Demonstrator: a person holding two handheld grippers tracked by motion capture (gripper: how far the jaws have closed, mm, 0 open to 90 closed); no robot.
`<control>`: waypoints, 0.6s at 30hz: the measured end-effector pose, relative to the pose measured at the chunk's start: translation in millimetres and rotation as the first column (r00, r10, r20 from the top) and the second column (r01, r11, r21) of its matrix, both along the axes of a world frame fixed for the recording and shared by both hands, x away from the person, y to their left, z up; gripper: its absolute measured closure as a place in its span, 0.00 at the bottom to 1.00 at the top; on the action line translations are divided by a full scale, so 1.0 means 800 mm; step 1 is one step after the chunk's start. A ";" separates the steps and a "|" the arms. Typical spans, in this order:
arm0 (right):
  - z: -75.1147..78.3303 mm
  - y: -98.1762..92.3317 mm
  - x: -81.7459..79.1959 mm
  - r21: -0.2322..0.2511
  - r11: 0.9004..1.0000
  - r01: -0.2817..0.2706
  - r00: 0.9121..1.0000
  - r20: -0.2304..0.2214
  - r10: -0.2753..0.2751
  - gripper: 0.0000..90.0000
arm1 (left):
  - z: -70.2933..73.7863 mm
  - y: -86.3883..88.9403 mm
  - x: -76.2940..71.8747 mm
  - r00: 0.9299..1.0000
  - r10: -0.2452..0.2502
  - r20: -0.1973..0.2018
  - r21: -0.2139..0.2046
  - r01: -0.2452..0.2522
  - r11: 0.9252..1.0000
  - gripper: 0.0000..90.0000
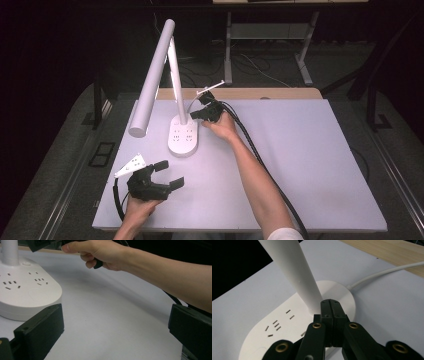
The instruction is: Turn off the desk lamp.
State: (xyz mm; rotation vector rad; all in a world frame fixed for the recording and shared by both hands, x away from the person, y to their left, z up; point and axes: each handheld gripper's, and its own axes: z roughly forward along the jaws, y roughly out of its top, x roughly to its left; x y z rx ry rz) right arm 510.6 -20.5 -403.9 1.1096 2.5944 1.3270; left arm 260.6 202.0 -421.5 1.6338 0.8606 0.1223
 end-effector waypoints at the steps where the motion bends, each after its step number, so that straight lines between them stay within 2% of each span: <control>1: -0.005 0.003 0.000 -0.003 1.000 -0.001 1.000 -0.004 0.001 1.00 | 0.000 0.000 0.001 1.000 -0.001 0.000 0.002 0.001 1.000 0.00; 5: -0.012 0.007 0.000 -0.018 1.000 -0.008 1.000 -0.006 0.008 1.00 | -0.001 -0.001 0.004 1.000 0.000 -0.006 -0.001 0.000 1.000 0.00; 18: -0.021 0.007 0.005 0.004 1.000 0.007 1.000 -0.013 -0.007 1.00 | -0.001 0.000 0.005 1.000 0.002 -0.004 -0.007 -0.002 1.000 0.00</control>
